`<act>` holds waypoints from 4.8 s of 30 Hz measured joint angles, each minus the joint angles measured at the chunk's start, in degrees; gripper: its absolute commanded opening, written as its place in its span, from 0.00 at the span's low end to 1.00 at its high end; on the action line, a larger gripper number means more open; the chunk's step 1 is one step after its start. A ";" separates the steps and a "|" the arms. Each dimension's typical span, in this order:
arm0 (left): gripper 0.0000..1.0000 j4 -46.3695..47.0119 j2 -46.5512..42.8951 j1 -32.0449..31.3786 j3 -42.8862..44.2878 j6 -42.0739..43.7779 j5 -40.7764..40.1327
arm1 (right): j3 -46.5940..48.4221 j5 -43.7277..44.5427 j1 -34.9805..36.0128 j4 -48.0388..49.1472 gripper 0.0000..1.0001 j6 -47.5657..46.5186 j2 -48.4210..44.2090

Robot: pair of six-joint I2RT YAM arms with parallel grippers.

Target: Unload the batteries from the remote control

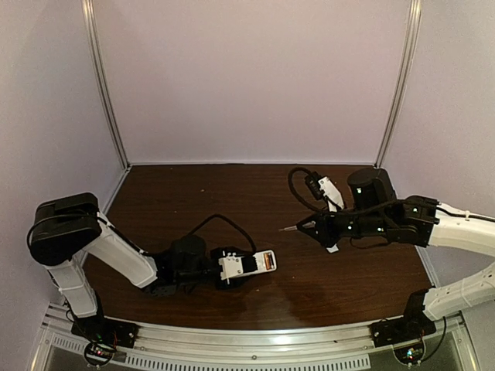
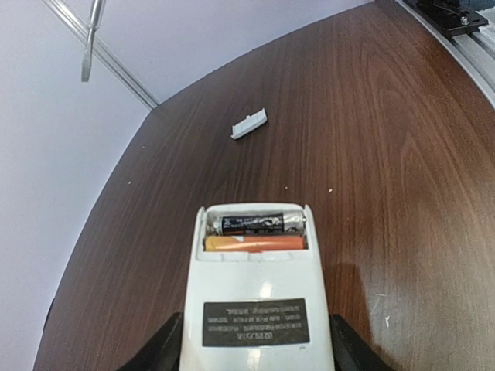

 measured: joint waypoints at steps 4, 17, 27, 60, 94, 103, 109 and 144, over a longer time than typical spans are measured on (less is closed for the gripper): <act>0.00 -0.20 0.00 0.00 0.00 0.33 0.39 | 0.61 1.92 1.53 -1.20 0.00 -2.38 -0.20; 0.00 -8.66 -2.03 0.00 0.02 1.97 12.66 | 0.68 2.40 8.04 -5.40 0.00 -12.70 -2.38; 0.00 -10.75 -2.05 0.20 0.57 1.20 17.42 | 3.23 3.08 13.60 -8.63 0.00 -15.82 2.25; 0.00 -10.05 -2.05 0.28 0.66 0.35 19.65 | 4.83 6.93 17.59 -11.50 0.00 -15.63 11.32; 0.00 -12.79 -2.05 0.28 0.68 0.35 19.91 | 5.97 8.57 18.23 -12.72 0.00 -15.89 15.85; 0.00 -12.83 -2.05 0.28 0.68 0.35 20.37 | 5.97 8.48 18.23 -12.39 0.00 -15.96 16.26; 0.00 -13.29 -2.05 0.35 0.68 0.35 20.70 | 6.03 8.48 18.23 -11.78 0.00 -15.98 17.38; 0.00 -14.32 -2.19 0.55 0.68 -0.28 19.82 | 7.54 10.88 18.93 -11.65 0.00 -15.54 19.76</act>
